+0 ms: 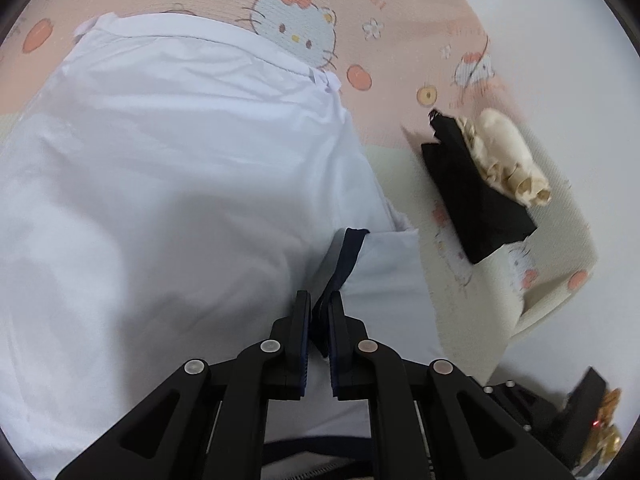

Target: Fold clothes

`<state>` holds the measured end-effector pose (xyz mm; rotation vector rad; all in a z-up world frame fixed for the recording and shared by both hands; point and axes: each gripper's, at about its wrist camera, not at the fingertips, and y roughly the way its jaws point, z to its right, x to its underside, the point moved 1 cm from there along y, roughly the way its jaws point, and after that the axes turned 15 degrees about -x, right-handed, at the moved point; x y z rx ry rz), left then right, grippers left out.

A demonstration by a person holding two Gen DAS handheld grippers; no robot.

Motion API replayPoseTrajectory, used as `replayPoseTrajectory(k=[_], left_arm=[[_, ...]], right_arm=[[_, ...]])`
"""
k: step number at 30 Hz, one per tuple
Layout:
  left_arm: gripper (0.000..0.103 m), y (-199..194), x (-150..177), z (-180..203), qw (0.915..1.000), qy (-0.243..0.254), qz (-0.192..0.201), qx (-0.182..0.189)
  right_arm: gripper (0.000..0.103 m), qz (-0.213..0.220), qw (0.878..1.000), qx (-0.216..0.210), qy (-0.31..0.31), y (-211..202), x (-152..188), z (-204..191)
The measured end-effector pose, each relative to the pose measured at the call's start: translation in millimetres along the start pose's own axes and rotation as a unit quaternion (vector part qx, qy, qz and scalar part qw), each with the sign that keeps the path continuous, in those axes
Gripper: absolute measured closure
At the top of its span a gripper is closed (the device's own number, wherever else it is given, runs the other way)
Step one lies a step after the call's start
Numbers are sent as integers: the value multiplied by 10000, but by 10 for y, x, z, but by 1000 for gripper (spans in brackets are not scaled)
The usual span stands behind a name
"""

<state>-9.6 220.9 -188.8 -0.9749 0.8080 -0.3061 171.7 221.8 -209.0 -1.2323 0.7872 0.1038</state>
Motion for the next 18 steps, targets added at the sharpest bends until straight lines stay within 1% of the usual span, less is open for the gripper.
replayPoseTrajectory(k=[2, 4, 7, 9, 10, 11, 12, 13, 14, 15, 18], left_arm=[[97, -50, 9, -36, 9999, -7, 65, -78], [97, -73, 22, -94, 9999, -39, 90, -137], [97, -34, 34, -195, 9993, -299, -185, 98], [97, -59, 34, -233, 9972, -552, -283, 423], [96, -69, 27, -222, 9959, -635, -321, 553], [93, -80, 21, -211, 9944, -718, -358, 684], [81, -85, 16, -195, 9928, -792, -411, 804], [72, -80, 15, -169, 9910, -851, -489, 906], [49, -71, 14, -139, 9889, -917, -565, 1024], [44, -56, 16, -101, 9864, -980, -629, 1159], [44, 13, 29, 40, 9820, -966, -844, 1387]], right_arm=[[93, 24, 10000, 2, 14, 0, 11, -6], [93, 39, 9998, 108, -164, 7, 23, -50], [93, 51, 9983, 318, -489, 15, 44, -130], [92, 41, 9968, 459, -648, 10, 44, -163], [89, 23, 9959, 537, -732, 2, 36, -177], [79, -8, 9946, 637, -821, -12, 28, -192], [66, -42, 9930, 754, -911, -28, 23, -209], [60, -58, 9918, 822, -979, -52, 25, -219], [54, -66, 9918, 801, -994, -86, 34, -217], [54, -88, 9932, 710, -921, -120, 47, -199], [54, -182, 9975, 370, -568, -215, 92, -128]])
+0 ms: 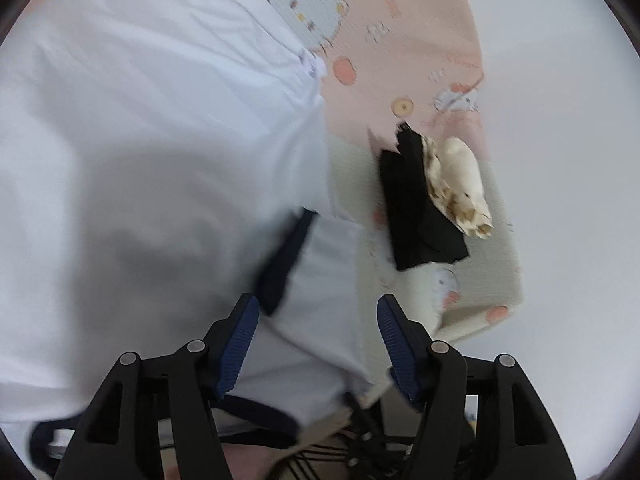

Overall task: Fold clothes
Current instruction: 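Open both grippers and release the sleeve onto the shirt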

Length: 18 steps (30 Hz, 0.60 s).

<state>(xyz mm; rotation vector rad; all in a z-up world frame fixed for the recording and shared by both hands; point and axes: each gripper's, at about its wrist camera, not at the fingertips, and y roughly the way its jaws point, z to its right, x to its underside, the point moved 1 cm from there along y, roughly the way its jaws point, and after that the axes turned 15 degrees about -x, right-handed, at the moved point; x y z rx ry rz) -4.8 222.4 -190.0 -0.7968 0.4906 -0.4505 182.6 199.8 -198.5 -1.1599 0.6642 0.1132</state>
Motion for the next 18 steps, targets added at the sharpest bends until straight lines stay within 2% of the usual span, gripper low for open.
replayPoseTrajectory(k=[5, 8, 13, 18], left_arm=[[44, 187, 77, 116, 9993, 156, -312, -125], [44, 212, 94, 132, 9993, 141, -288, -191], [44, 193, 101, 15, 9986, -364, -363, -106], [44, 267, 161, -152, 9919, -1189, -348, 288]], right_arm=[[54, 22, 9988, -50, 494, -25, 47, 114], [54, 85, 9978, -93, 657, -17, 24, 164], [54, 257, 9963, -186, 800, -31, -39, 196], [54, 229, 9948, -392, 912, 60, -59, 160]])
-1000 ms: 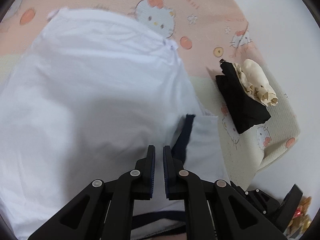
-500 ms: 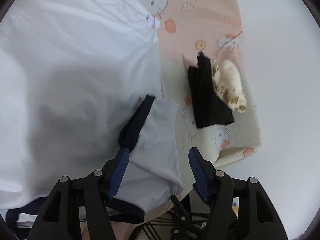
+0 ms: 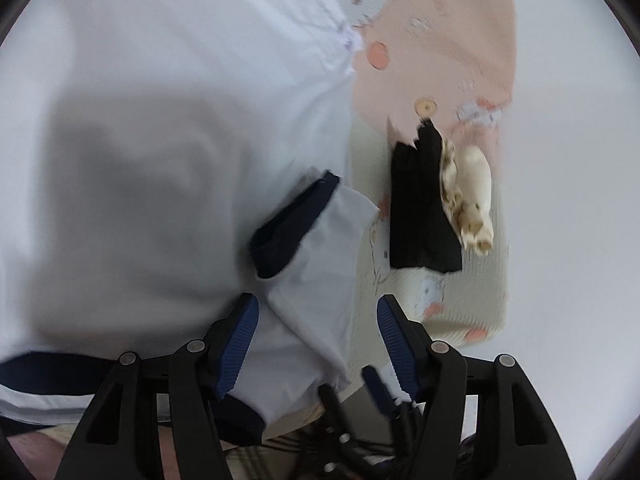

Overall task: Fold clothes
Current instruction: 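Open both grippers and release the sleeve onto the shirt, then pinch the folded shirt edge with both grippers and release it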

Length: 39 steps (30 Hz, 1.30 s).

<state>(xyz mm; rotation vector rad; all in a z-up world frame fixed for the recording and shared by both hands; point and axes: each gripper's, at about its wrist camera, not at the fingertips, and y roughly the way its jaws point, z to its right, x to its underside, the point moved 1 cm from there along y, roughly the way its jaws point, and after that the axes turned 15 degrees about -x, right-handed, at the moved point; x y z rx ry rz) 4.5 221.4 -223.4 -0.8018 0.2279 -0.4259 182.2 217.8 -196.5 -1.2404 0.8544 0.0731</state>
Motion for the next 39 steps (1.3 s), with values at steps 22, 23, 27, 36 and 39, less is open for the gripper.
replayPoseTrajectory(k=[22, 23, 27, 36, 39], left_arm=[[97, 46, -61, 241, 9790, 1190, 1023, -1299], [97, 29, -88, 227, 9790, 1164, 1033, -1314], [98, -60, -130, 223, 9767, 1257, 1065, -1372], [98, -281, 15, 464, 9555, 1979, 1459, -1628], [98, -297, 62, 554, 9426, 2324, 1583, -1803]], right_arm=[[97, -200, 9873, 966, -1248, 245, 28, -414], [98, -207, 9885, 896, -1201, 240, 21, -406], [99, -280, 9921, 573, -1084, 208, -15, -344], [99, -343, 9895, 398, -1348, 149, -8, -405], [99, -287, 9922, 272, -1184, 97, -69, -338]])
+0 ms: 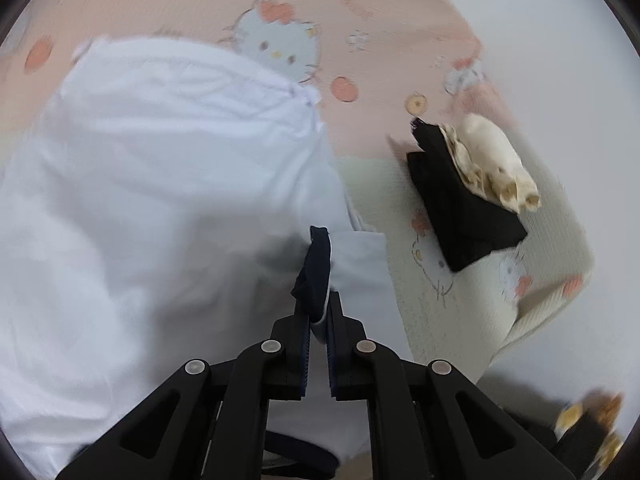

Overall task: Fold clothes
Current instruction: 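Pinch the folded shirt edge with both grippers and release it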

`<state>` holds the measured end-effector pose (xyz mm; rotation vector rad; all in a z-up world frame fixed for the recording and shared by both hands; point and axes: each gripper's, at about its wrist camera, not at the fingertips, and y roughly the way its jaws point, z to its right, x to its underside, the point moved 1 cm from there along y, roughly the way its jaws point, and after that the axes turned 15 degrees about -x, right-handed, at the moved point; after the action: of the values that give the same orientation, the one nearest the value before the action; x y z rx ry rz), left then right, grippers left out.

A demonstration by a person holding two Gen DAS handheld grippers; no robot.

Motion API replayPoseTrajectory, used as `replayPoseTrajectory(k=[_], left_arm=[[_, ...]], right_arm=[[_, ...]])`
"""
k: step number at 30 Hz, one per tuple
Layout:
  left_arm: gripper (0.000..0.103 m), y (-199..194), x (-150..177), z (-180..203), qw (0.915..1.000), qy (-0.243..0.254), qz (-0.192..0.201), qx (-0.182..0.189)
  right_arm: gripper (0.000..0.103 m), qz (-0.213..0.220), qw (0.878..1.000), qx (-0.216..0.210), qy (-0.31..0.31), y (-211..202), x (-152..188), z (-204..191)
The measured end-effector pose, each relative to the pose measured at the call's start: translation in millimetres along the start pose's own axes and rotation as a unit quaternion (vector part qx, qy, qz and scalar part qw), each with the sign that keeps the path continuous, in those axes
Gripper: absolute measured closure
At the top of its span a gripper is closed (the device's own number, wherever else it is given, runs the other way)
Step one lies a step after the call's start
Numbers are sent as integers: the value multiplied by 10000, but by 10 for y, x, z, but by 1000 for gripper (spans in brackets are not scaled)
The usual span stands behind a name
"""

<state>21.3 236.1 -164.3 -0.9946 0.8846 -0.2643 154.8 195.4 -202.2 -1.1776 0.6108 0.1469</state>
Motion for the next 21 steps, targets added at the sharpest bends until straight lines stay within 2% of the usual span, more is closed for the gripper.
replayPoseTrajectory(k=[4, 10, 16, 19, 20, 21], left_arm=[[97, 127, 47, -31, 9996, 68, -248, -125], [97, 343, 137, -226, 9982, -162, -557, -157], [96, 323, 197, -185, 9992, 41, -334, -215], [96, 331, 203, -226, 9994, -97, -318, -77], [96, 330, 200, -247, 9993, -145, -355, -18], [96, 332, 187, -274, 9988, -218, -426, 56]], right_arm=[[99, -182, 9983, -449, 324, 57, 6, 86], [98, -240, 9954, -730, 576, 107, 54, 117], [98, -208, 9937, -859, 685, 112, 74, 150], [97, -196, 9948, -807, 588, 92, 76, 112], [94, -182, 9945, -850, 592, 76, 80, 112], [82, -168, 9936, -932, 621, 55, 86, 119]])
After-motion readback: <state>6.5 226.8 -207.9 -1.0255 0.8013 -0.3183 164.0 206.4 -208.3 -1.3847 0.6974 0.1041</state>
